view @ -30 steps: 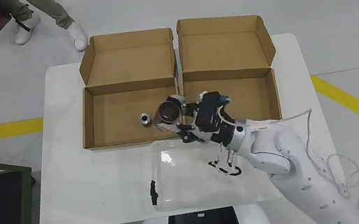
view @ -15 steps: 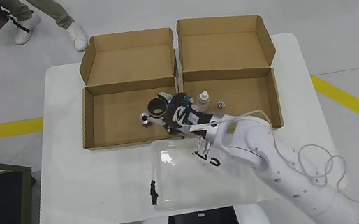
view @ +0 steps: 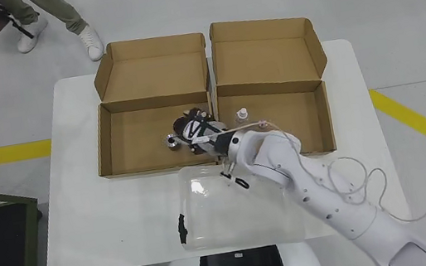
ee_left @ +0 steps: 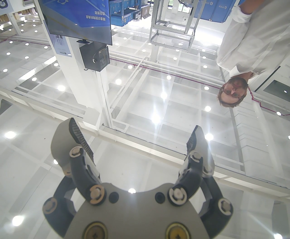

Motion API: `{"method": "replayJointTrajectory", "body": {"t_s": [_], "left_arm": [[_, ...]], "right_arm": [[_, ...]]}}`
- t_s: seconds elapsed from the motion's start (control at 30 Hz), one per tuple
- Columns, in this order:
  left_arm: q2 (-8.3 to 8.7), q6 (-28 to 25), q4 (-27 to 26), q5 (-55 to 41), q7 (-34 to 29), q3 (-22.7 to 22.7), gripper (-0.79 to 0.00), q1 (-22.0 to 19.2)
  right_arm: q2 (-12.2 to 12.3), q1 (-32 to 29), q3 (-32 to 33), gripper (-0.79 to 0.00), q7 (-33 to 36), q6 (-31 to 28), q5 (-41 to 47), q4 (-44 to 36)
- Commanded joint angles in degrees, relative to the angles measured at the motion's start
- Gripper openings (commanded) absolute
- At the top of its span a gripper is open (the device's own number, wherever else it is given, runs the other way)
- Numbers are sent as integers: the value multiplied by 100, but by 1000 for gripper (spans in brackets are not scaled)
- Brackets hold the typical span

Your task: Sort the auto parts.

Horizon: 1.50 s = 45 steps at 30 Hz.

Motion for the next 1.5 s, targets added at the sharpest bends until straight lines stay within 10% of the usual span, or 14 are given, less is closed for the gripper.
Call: {"method": "replayJointTrajectory", "body": {"t_s": [0.0,0.73,1.17,1.27,1.47], "left_arm": [[0,0,0,0,0,0,0,0],[0,0,0,0,0,0,0,0],[0,0,0,0,0,0,0,0],[0,0,0,0,0,0,0,0],[0,0,0,0,0,0,0,0]], "right_arm": [[-27,50,-34,-785,79,7,-26,103],[-373,539,-398,-773,586,-171,140,1067],[-452,544,-363,-400,609,-374,97,1310],[-448,512,-311,0,614,-418,69,1310],[-411,355,-130,0,437,-554,86,1014]]}}
